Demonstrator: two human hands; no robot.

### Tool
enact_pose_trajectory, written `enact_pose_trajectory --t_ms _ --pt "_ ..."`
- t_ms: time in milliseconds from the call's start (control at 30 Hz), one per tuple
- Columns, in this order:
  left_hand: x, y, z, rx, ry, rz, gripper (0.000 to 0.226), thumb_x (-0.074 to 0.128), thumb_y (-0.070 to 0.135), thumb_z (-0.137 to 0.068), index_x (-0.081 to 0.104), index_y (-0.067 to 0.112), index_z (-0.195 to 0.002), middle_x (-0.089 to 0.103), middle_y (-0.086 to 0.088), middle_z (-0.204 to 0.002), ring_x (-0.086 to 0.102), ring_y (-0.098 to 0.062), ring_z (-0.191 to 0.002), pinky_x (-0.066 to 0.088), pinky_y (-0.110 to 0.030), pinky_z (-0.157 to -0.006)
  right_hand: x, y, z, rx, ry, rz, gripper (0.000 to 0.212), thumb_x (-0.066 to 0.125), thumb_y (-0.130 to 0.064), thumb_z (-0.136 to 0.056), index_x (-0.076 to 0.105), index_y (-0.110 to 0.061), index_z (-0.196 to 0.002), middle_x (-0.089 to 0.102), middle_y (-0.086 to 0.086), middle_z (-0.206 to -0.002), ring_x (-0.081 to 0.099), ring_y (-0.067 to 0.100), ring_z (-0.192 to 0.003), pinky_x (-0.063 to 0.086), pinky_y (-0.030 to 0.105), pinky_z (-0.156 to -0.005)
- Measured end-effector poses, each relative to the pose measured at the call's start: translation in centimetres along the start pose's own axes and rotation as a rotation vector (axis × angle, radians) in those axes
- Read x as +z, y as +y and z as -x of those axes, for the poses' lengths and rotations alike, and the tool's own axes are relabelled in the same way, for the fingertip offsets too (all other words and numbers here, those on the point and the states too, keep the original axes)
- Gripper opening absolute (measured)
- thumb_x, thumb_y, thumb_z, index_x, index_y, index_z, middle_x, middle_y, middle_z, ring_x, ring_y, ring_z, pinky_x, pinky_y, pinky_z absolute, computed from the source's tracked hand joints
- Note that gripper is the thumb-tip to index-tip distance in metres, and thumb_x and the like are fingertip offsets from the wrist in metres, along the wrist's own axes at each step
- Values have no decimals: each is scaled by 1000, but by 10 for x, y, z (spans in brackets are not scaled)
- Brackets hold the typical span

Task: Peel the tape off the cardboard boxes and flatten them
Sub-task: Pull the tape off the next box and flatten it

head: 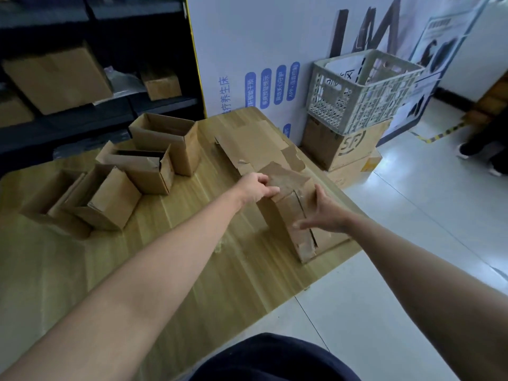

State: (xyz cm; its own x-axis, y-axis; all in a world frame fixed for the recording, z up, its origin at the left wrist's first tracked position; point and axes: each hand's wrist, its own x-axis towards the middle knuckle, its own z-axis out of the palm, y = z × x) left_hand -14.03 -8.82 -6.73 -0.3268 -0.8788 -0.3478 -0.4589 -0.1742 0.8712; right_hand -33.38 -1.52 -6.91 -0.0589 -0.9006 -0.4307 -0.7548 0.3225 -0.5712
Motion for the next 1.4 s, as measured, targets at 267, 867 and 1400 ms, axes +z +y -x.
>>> enact_pose_trajectory --t_ms 267,867,1400 --pt "51 1 11 298 12 -366 18 66 0 -84 74 10 -96 58 1 -114 55 -18 -110 42 -32 -103 -39 -1 -6 24 -19 -30 64 62 -39 -89 33 -31 -145 37 5 -144 49 25 -119 49 41 -95" --pt "24 -3 28 480 11 -586 20 67 9 -85 70 8 -105 61 -3 -110 49 -15 -108 39 -32 -101 -39 -26 -32 52 134 -119 29 50 -25 -98 58 -8 -119 58 7 -108 53 19 -97 42 32 -80" --pt "35 -16 15 496 61 -588 24 59 13 -91 67 11 -114 56 -3 -111 49 -14 -103 42 -27 -97 -28 -20 -31 79 252 -83 31 49 -24 -99 54 -4 -122 56 9 -105 51 17 -91 41 28 -75"
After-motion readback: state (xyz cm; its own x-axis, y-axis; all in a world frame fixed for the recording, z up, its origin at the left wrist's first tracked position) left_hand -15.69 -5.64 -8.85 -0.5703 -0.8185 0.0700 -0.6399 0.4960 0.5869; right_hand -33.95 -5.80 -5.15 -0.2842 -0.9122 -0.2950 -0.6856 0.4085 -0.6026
